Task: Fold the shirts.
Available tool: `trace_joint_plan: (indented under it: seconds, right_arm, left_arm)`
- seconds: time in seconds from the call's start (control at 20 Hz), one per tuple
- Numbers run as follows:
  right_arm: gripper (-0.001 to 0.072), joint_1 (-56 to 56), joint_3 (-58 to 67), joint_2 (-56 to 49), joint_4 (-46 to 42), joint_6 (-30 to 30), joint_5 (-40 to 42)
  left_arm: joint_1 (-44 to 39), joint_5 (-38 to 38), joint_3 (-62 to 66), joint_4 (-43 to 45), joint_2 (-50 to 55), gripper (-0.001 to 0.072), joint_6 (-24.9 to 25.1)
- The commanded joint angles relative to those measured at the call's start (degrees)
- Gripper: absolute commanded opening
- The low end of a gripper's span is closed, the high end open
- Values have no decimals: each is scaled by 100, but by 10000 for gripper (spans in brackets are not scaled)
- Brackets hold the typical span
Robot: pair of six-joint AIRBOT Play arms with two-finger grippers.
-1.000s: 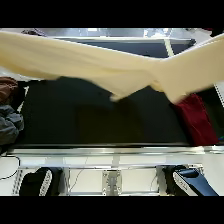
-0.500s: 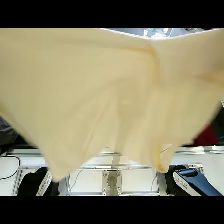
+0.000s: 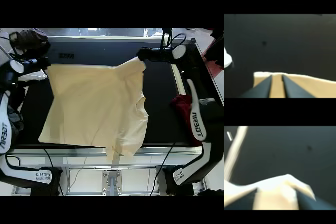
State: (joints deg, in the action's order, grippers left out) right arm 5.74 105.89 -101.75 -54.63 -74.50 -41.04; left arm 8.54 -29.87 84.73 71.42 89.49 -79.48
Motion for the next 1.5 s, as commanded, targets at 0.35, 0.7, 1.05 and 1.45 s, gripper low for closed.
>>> trace_joint_plan:
  seconds: [0.35, 0.7, 1.05, 1.45]
  right_arm:
    - [446, -1373, 1239, 693, -81, 42, -2124]
    - [448, -1963, -2540, 2479, -697, 391, -4417]
    - [468, -1963, -7311, 3377, 450, 673, -4166]
    - [467, -1961, -8498, 3370, 1635, 1231, -3038]
  left_arm:
    - [1764, -1043, 752, 79, -1738, 523, -509]
    - [4284, -3084, -2677, 15, -3989, 524, -1056]
    - [4669, -3652, -4887, -437, -4214, 524, -1051]
    - [4669, -3906, -4929, -461, -4214, 526, -1012]
